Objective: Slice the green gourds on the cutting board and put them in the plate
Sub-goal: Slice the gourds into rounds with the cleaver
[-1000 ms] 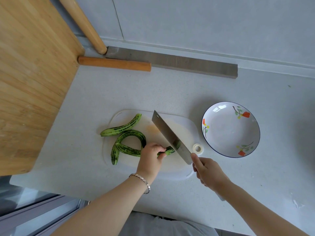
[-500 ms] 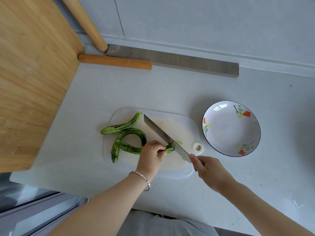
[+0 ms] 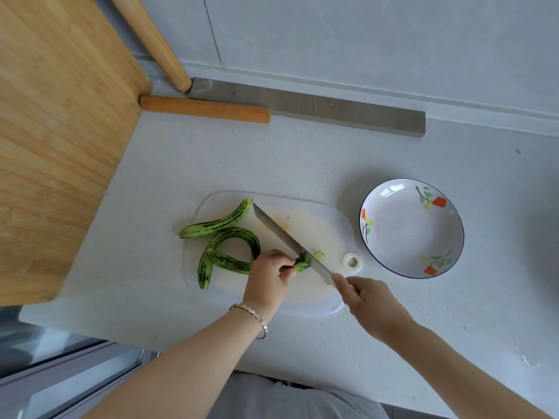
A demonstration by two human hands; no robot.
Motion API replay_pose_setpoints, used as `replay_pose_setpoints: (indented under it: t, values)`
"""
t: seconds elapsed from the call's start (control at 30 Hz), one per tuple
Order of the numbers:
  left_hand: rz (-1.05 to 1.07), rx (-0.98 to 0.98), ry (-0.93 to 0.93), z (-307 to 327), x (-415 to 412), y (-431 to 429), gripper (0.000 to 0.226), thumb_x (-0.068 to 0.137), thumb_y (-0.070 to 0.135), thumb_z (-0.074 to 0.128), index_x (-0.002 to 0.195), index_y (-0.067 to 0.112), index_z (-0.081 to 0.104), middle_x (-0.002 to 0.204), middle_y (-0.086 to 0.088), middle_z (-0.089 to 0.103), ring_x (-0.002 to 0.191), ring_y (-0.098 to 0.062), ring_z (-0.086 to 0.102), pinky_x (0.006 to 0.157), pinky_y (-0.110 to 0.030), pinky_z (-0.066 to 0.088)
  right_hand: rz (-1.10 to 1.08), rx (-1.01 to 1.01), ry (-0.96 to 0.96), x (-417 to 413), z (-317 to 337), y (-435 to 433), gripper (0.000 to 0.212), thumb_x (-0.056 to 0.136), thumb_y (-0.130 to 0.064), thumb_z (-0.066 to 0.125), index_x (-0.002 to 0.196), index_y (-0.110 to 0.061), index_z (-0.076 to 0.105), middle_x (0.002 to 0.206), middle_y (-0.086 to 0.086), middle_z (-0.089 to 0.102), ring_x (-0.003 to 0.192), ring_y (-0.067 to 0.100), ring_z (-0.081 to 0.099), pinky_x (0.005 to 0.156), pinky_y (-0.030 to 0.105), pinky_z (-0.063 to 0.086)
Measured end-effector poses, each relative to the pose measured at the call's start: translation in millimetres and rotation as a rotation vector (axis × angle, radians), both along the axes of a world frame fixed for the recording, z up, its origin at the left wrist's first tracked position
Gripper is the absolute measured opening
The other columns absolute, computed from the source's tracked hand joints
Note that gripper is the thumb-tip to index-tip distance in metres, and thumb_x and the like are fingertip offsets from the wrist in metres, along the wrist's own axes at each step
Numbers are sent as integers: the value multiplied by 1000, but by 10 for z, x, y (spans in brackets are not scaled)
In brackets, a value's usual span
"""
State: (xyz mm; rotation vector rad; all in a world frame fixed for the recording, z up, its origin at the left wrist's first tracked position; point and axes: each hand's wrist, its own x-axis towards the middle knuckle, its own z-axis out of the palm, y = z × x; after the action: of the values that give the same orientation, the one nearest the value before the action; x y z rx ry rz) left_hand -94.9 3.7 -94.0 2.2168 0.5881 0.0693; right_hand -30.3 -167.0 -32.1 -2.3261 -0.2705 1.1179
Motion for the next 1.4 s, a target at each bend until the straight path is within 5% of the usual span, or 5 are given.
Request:
replay_pose_setpoints:
  t: [0.2, 0.43, 0.83, 1.1, 1.4]
  values:
    - [8, 15, -1, 37, -18, -9, 14, 75, 1, 73, 89, -1, 72, 88, -11, 69, 83, -21, 62, 73, -20, 44, -22, -2, -31, -74, -137, 82, 52, 94, -51, 38, 60, -13, 28, 54, -1, 30, 50, 13, 25, 50, 23, 22]
    - [-57, 112, 3, -29, -147, 44, 19, 74, 1, 75, 93, 0, 72, 94, -11, 65, 92, -28, 60, 81, -26, 44, -415, 172, 249, -26, -163, 57, 53, 94, -51, 35, 62, -10, 41, 36, -9, 34, 30, 7, 28, 37, 18, 25]
    - [-14, 58, -3, -42, -82, 18, 16, 75, -4, 71, 91, -3, 72, 85, -11, 65, 84, -25, 57, 74, -18, 37, -166, 108, 123, 2, -52, -29, 52, 92, -55, 38, 61, -13, 43, 44, -7, 37, 38, 7, 29, 48, 24, 27]
    - [-33, 52, -4, -53, -70, 23, 15, 74, -6, 71, 89, -4, 72, 84, -13, 65, 82, -26, 59, 72, -25, 41, -89, 65, 88, -22, -48, -7, 52, 90, -57, 35, 66, -11, 44, 54, 0, 39, 47, 13, 33, 56, 28, 31]
    - [37, -9, -2, -8, -77, 6, 16, 77, -3, 70, 92, -1, 72, 90, -11, 66, 88, -20, 57, 75, -11, 34, -87, 21, 44, -120, -178, 101, 51, 92, -54, 35, 66, -10, 38, 61, 6, 38, 56, 18, 31, 56, 28, 28]
